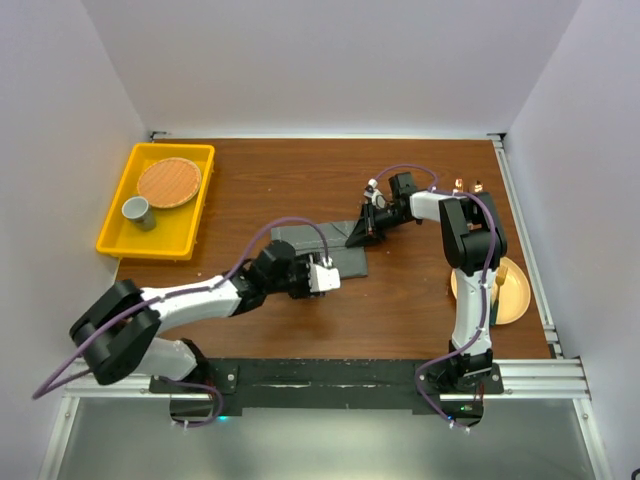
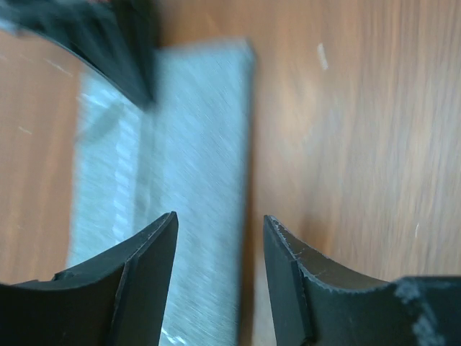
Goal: Fold the napkin into a case and place the utensils inside
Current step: Pick up the 2/3-rectangle-folded napkin from the center of the board.
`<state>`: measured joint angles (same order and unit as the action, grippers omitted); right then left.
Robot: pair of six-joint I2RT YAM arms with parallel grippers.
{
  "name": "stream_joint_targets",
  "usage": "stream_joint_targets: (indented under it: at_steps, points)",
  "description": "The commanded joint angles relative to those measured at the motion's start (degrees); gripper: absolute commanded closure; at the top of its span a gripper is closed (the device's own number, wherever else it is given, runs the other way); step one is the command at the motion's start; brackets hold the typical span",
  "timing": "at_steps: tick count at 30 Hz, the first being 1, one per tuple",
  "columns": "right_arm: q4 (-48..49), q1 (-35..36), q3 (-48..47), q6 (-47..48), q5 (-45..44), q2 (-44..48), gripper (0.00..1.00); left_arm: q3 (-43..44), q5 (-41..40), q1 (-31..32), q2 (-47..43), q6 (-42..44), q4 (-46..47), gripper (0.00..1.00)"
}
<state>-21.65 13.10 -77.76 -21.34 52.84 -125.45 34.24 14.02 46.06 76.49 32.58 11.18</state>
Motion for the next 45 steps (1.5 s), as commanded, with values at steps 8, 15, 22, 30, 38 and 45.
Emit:
stream_joint_targets:
  at_steps: [8, 15, 22, 30, 38, 45]
  points:
    - [-4.1, -0.4, 0.4, 5.7, -14.3, -1.5, 0.84, -5.1, -15.9, 6.8, 10.4, 19.3, 9.6, 0.52]
    - [-5.4, -0.2, 1.4, 7.5, -14.6, -1.0, 0.85, -9.6, -19.3, 8.5, 12.6, 23.9, 14.3, 0.76]
    - [-7.4, 1.2, 3.2, 9.7, -14.7, 1.4, 0.85, -10.8, -16.0, 9.8, 7.3, 22.2, 9.7, 1.0]
    - [-9.2, 3.2, 7.3, 11.8, -14.2, 5.6, 0.85, -10.1, -11.6, 12.5, -0.6, 16.1, 1.1, 1.0]
    - [-8.8, 3.3, 7.2, 11.0, -14.4, 4.8, 0.85, -10.3, -16.4, 12.8, 0.2, 14.3, 4.3, 0.52]
    - [-9.2, 3.2, 6.2, 11.6, -15.0, 4.1, 0.85, -11.1, -19.2, 13.1, 6.7, 18.6, 10.2, 0.6]
